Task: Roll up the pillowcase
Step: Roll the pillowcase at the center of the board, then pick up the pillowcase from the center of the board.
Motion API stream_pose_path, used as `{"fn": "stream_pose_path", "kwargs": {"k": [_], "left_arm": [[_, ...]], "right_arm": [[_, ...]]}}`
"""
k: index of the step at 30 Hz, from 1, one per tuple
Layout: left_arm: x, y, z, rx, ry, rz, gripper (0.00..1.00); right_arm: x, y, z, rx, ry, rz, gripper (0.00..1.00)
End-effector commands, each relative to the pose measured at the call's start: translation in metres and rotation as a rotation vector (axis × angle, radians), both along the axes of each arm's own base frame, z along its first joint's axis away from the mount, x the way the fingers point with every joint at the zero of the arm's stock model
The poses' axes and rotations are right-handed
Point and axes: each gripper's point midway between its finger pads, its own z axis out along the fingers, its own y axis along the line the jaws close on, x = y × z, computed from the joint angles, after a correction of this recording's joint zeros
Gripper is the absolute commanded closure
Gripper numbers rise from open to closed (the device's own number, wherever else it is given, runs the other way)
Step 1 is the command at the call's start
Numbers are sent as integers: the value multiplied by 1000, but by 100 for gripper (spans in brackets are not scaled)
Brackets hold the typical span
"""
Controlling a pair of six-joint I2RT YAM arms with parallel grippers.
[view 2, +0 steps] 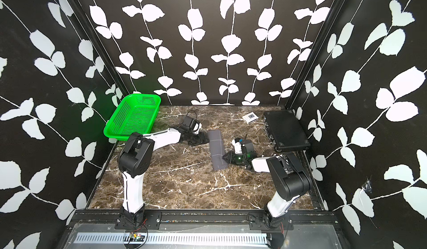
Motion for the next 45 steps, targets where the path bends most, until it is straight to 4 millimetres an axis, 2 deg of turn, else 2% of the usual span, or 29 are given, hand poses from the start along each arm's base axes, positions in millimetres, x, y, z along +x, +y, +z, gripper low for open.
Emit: {"fn": "stream_pose_path", "kwargs": {"k": [1, 8, 11, 14, 19, 22, 31, 37, 40, 45], "left_arm": [[2, -31, 12, -112, -26, -8, 38], [-4, -41, 0, -156, 2, 4, 38], [-4, -49, 5, -210, -2, 8, 38], [-11, -40, 7, -187, -4, 17, 38], [-21, -30, 35, -170, -65, -14, 37], [-29, -36, 40, -210, -47, -45, 37], [-30, -55, 10, -264, 19, -40, 37], [-31, -60, -11, -271, 75, -42, 39], [-33, -63, -16, -307, 99, -27, 44], [-29, -70, -9, -337, 102, -41, 57]], "right_arm": [[7, -6, 2, -59, -33, 4, 68], [7, -7, -1, -78, -27, 8, 68], [7, -8, -3, -86, -25, 9, 68], [7, -10, -3, -90, -24, 5, 68], [6, -11, -3, -99, -21, 10, 68], [7, -10, -5, -93, -16, 9, 69], [5, -12, -3, -98, -16, 7, 70], [4, -14, -5, -113, -11, 3, 70], [4, -15, -7, -117, -10, 3, 70], [7, -13, -7, -109, -9, 2, 69]]}}
